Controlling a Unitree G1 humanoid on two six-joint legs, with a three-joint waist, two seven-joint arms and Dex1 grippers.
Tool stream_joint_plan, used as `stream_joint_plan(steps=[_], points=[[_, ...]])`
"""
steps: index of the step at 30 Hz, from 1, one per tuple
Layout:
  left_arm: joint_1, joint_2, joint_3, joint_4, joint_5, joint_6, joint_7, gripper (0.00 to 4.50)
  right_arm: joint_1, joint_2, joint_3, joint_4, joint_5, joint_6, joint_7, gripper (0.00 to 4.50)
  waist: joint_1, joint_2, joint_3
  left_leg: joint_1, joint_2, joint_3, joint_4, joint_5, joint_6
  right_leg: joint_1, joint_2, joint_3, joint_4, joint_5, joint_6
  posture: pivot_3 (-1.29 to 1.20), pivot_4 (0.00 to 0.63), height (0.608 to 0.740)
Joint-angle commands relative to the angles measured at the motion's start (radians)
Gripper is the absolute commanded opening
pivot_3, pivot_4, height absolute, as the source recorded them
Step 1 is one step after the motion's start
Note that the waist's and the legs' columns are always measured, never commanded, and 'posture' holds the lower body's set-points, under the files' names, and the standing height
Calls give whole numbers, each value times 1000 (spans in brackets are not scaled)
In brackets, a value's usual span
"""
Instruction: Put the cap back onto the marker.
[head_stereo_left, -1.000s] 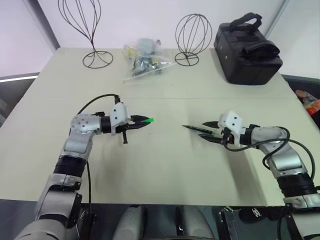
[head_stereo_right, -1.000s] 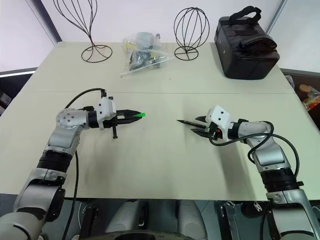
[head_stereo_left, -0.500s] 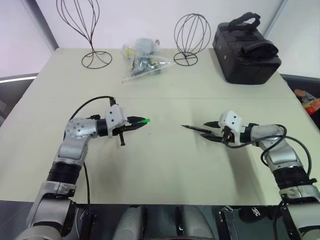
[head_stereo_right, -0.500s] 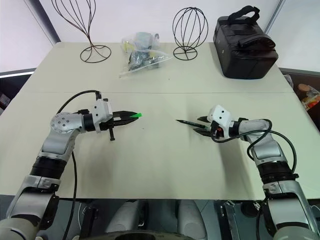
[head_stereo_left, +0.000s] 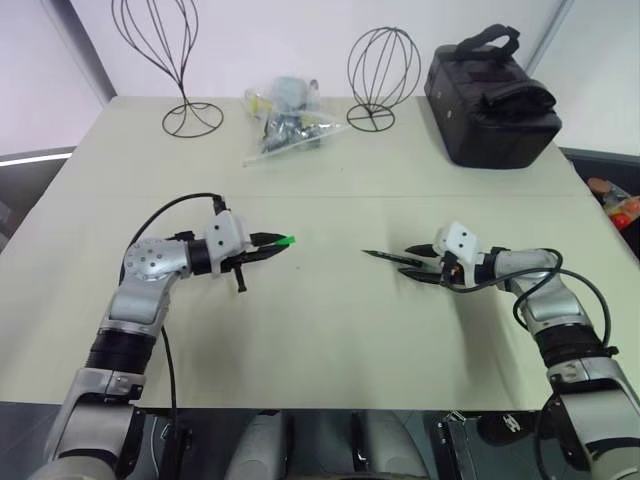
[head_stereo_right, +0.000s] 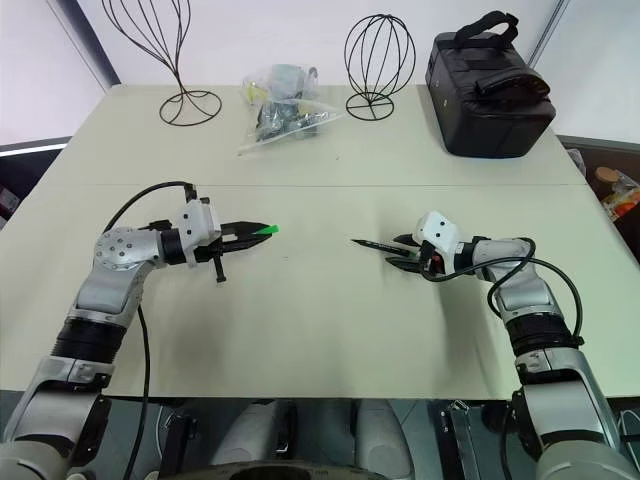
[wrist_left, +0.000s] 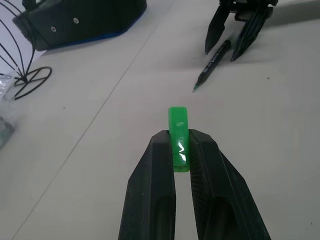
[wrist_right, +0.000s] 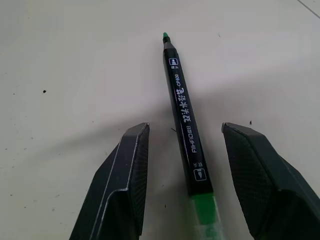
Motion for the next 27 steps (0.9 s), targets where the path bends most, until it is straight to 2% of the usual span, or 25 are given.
stream_joint_plan(steps=[1, 3, 6, 16, 20, 27], points=[[2, 7, 20, -40, -22, 2, 17, 3, -11, -1, 2, 6, -10, -4, 10, 2091, 0, 0, 0, 0, 0, 0, 0, 0, 0, 0, 0, 0, 0, 0, 0, 0, 150, 740], [4, 6, 19, -42, -23, 3, 21, 0, -7, -2, 2, 4, -11, -1, 16, 1466, 1, 0, 0, 0, 0, 0, 0, 0, 0, 0, 0, 0, 0, 0, 0, 0, 150, 740], [9, 7, 21, -45, -26, 4, 26, 0, 4, -2, 4, 3, -14, -2, 24, 39, 1, 0, 0, 0, 0, 0, 0, 0, 0, 0, 0, 0, 0, 0, 0, 0, 150, 740], [8, 26, 16, -39, -24, -28, 26, 0, 34, -26, -4, -24, -23, -6, 25, 39, 5, 0, 0, 0, 0, 0, 0, 0, 0, 1, -1, 0, 0, 0, 0, 0, 150, 740], [-42, 8, -17, 34, 4, -124, -2, 0, 100, -93, -12, -202, -62, -34, -11, 39, 11, 0, 0, -1, -1, 0, 0, 0, 0, 0, -1, -1, 0, 0, 0, 0, 150, 740], [-213, -56, -62, 330, 50, -420, -72, 0, 229, -196, -65, -578, -96, 47, -90, 39, 2, 1, 0, -1, -1, 0, 0, 0, 0, 0, -1, -1, 0, 0, 0, 0, 150, 740]])
